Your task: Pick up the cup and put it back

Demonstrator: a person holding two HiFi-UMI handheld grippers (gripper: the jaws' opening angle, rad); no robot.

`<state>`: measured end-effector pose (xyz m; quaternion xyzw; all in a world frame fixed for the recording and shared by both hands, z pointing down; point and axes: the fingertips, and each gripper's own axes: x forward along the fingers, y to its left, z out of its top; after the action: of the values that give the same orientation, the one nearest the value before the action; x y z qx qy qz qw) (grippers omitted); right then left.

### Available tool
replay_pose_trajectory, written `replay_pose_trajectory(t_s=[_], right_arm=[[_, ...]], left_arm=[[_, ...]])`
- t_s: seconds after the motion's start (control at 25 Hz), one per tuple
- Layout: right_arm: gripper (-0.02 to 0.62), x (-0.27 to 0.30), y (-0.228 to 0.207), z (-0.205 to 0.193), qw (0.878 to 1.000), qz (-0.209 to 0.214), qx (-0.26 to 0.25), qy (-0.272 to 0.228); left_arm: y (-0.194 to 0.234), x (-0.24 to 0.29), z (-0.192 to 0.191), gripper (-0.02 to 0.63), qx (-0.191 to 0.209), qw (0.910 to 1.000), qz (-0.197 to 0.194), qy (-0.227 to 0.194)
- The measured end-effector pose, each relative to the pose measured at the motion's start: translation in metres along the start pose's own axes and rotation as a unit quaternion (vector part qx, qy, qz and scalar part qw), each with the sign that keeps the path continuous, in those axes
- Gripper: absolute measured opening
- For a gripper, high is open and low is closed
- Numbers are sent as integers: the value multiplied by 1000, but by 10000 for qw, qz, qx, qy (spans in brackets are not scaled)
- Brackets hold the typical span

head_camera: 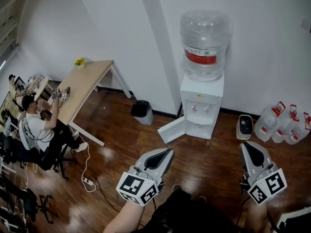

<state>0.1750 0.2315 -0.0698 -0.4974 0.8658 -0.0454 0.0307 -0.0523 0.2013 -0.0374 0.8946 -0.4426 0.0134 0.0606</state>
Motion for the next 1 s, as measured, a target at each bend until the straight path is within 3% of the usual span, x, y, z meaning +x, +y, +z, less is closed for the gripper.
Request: replay_pose_trajectory(t_s=[0.56, 1.0], right_arm=[[2, 110, 5, -13, 9991, -411, -34, 86], [2, 146, -38, -21, 9990, -418, 146, 79]], left_arm=[[117, 44, -13, 1, -91, 9991, -326, 241], [125, 106, -14, 1, -111, 9984, -396, 379]])
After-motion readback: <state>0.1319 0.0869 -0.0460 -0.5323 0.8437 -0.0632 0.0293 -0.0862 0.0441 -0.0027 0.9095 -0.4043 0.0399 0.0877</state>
